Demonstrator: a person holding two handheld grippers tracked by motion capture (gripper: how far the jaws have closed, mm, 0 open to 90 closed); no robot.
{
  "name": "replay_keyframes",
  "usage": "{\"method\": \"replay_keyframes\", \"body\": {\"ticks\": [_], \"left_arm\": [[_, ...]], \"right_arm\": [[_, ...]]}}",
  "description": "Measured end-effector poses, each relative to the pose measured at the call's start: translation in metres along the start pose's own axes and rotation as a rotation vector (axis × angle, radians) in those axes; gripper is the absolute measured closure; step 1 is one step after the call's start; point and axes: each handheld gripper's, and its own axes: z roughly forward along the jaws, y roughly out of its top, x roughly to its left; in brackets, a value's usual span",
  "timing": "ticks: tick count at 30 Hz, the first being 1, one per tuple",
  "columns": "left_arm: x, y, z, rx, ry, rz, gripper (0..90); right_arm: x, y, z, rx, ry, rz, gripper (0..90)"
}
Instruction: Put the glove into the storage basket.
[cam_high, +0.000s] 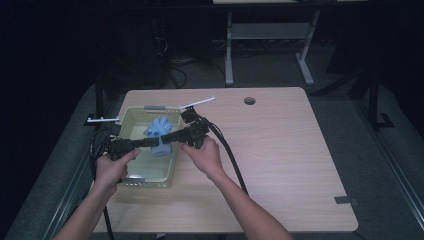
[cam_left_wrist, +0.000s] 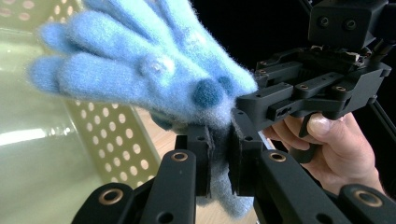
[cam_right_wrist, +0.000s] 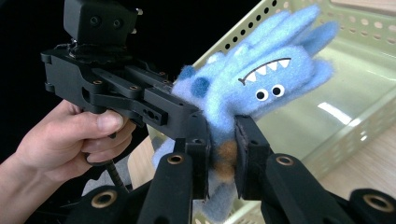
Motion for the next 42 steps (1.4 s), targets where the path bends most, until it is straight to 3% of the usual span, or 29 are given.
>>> {"method": "replay_keyframes", "body": {"ticks": [16, 24, 35, 42], "left_arm": [[0.014, -0.001, -0.020, 0.002, 0.038, -0.021, 83.1], [0.023, -0.001, -0.028, 0.017, 0.083, -0.028, 83.3], [0.036, 0.001, -0.031, 0.047, 0.125, -0.046, 83.2], [0.047, 0.004, -0.030, 0.080, 0.136, -0.059, 83.2]], "right_arm": [[0.002, 0.005, 0.026, 0.009, 0.031, 0.010, 77.7], [0.000, 0.005, 0.044, 0.008, 0.038, 0.027, 77.4], [-0.005, 0.004, 0.062, 0.016, 0.033, 0.044, 77.4], [-0.014, 0.003, 0.072, 0.024, 0.042, 0.079, 77.2]]}}
